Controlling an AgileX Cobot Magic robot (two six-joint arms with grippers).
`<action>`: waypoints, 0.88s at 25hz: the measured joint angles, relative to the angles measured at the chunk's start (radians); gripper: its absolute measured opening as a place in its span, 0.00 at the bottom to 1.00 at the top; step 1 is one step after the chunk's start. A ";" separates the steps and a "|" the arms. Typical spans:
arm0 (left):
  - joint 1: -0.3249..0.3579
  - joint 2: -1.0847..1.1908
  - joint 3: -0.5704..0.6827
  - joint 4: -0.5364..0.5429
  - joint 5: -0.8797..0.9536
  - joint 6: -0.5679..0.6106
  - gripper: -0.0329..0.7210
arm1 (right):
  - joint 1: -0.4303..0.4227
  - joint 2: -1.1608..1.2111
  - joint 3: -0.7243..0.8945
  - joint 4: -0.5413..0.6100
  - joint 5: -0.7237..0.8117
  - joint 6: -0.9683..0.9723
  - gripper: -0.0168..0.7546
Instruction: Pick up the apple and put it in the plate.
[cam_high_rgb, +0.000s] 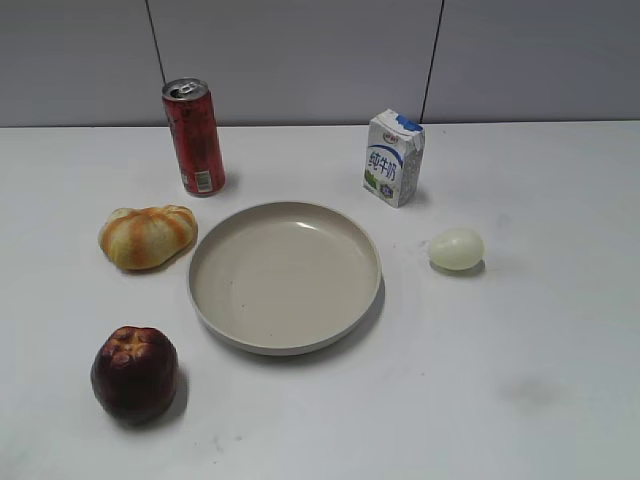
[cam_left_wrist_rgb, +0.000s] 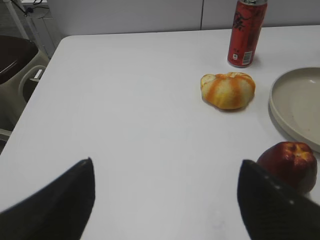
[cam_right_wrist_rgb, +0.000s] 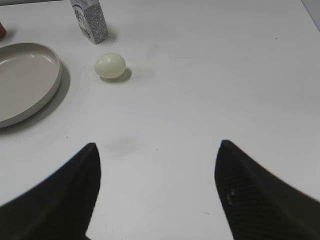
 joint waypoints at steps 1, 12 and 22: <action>0.000 0.000 0.000 0.000 0.000 0.000 0.96 | 0.000 0.000 0.000 0.000 0.000 0.000 0.76; 0.000 0.000 0.000 0.000 0.000 0.000 0.96 | 0.000 0.000 0.000 0.000 0.000 0.000 0.76; -0.004 0.246 -0.065 -0.145 -0.191 0.005 0.91 | 0.000 0.000 0.000 0.000 0.000 0.000 0.76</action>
